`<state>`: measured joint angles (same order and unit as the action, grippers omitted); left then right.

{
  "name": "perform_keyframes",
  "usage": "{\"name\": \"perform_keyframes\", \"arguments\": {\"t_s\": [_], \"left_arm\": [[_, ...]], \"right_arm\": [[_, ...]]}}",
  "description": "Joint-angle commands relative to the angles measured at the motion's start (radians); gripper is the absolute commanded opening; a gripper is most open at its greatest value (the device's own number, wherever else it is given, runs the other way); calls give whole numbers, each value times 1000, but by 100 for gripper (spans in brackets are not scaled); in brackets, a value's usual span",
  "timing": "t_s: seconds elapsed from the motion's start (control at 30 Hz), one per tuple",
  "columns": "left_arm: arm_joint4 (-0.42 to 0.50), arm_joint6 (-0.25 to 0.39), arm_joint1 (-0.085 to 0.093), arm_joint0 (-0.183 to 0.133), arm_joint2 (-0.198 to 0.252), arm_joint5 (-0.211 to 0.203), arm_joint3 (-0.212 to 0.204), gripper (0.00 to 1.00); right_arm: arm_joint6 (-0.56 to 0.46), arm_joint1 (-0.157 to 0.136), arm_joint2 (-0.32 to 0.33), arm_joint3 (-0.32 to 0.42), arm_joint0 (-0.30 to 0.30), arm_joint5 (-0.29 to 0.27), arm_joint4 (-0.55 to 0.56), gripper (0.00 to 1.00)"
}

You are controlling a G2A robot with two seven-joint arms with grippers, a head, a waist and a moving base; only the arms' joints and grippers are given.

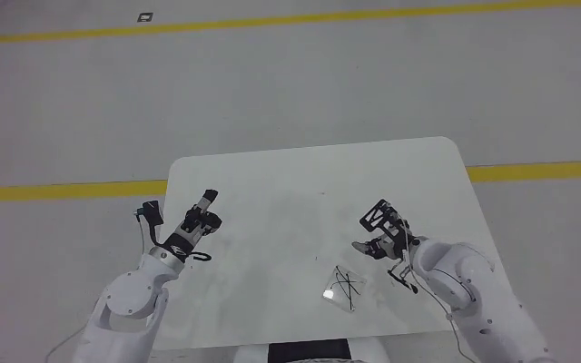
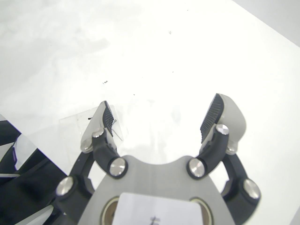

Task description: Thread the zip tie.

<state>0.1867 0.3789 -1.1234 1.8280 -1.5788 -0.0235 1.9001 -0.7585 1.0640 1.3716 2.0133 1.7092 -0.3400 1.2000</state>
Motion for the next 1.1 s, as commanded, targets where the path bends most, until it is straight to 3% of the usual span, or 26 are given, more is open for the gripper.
{"name": "perform_keyframes", "arguments": {"t_s": [0.0, 0.17, 0.33, 0.53, 0.9, 1.07], "left_arm": [[0, 0, 0, 0, 0, 0, 0, 100], [0, 0, 0, 0, 0, 0, 0, 100], [0, 0, 0, 0, 0, 0, 0, 100], [0, 0, 0, 0, 0, 0, 0, 100], [0, 0, 0, 0, 0, 0, 0, 100], [0, 0, 0, 0, 0, 0, 0, 100]], "right_arm": [[0, 0, 0, 0, 0, 0, 0, 100], [-64, -12, -58, 39, -5, 0, 53, 100], [-239, -48, -140, 115, -38, 0, 24, 100], [-512, -88, -177, 135, -100, 0, -211, 100], [-489, -87, -185, 114, -98, 4, -217, 100], [-506, -86, -200, 90, -114, 14, -327, 100]]}}
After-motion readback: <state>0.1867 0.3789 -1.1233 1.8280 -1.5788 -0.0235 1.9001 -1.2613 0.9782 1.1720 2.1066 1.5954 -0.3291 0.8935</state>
